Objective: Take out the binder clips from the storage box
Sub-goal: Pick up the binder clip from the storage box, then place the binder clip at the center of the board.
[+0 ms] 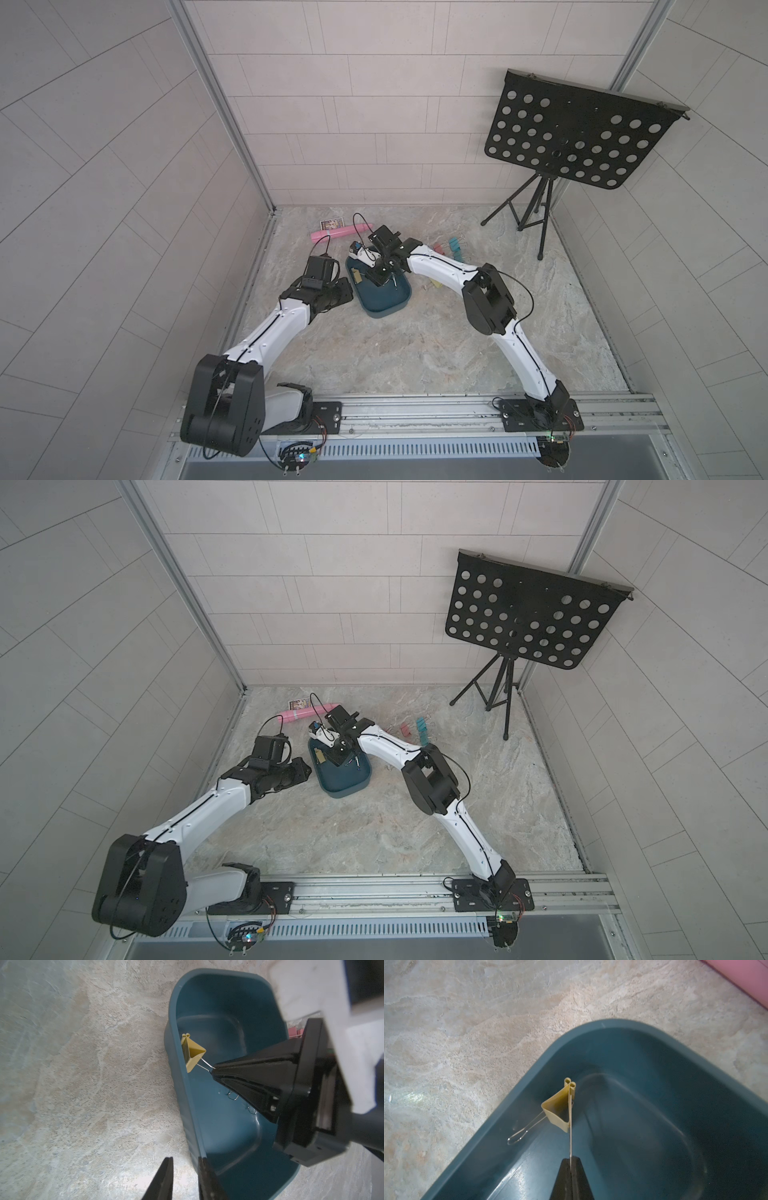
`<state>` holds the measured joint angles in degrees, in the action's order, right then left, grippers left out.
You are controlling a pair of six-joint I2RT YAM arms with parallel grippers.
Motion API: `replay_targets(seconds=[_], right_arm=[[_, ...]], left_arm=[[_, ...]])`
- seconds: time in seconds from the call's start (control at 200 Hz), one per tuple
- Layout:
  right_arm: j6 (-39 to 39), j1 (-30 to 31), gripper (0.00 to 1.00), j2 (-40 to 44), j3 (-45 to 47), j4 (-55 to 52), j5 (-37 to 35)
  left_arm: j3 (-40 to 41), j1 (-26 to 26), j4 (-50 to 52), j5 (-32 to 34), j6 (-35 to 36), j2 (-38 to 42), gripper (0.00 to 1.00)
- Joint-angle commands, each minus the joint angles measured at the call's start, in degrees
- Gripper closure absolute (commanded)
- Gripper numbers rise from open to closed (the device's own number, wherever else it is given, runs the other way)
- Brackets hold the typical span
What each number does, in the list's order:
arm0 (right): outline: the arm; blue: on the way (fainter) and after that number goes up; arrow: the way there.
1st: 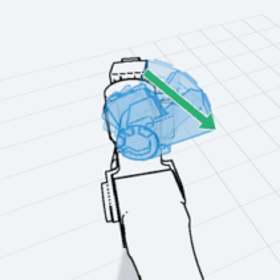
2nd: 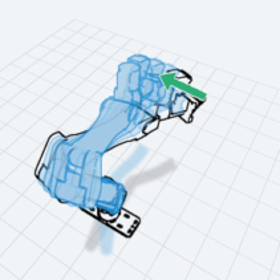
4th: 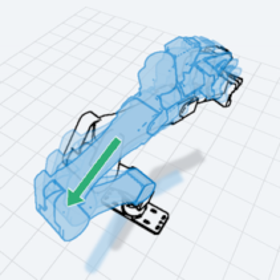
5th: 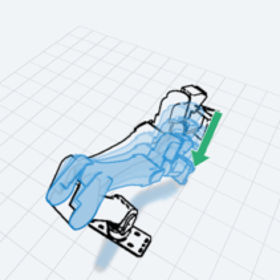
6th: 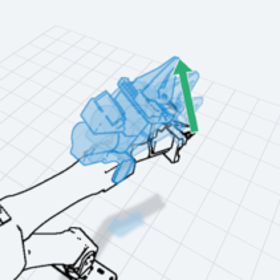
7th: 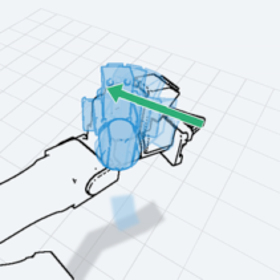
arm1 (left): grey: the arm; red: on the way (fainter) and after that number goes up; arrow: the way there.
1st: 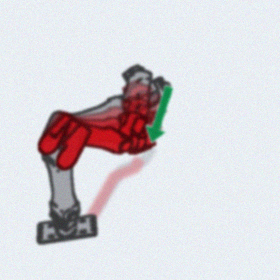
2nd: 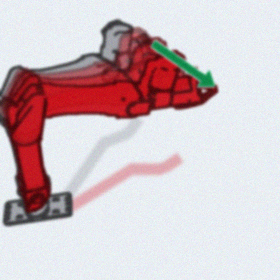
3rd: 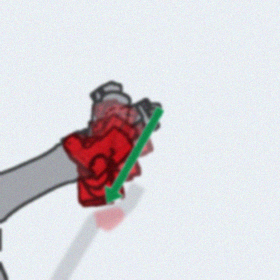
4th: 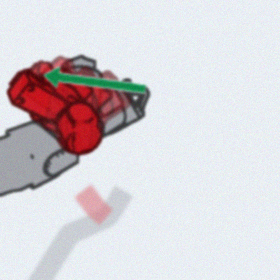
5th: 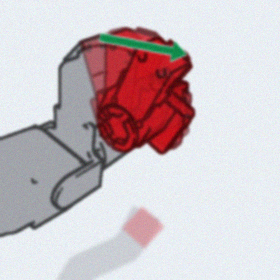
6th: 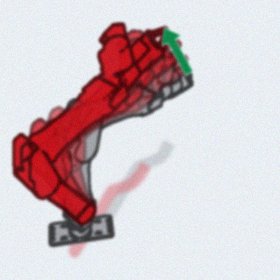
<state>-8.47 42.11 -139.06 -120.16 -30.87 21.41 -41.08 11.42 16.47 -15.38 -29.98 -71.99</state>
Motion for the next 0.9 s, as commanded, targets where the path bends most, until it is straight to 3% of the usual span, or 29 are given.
replay_targets(seconds=[0.0,0.585,0.896], right_arm=[[0.9,0.3,0.98,3.5,1.4,0.7,-2.1],[3.4,-1.1,1.00,15.4,8.3,3.7,-5.1],[2.2,-3.4,1.00,25.1,16.4,-0.9,-11.6]], left_arm=[[0.5,0.2,0.1,-0.3,0.7,0.1,0.70],[-0.9,0.1,0.1,-1.6,1.7,-2.4,0.67],[-1.4,0.1,-1.0,-2.4,2.0,-4.4,0.64]])
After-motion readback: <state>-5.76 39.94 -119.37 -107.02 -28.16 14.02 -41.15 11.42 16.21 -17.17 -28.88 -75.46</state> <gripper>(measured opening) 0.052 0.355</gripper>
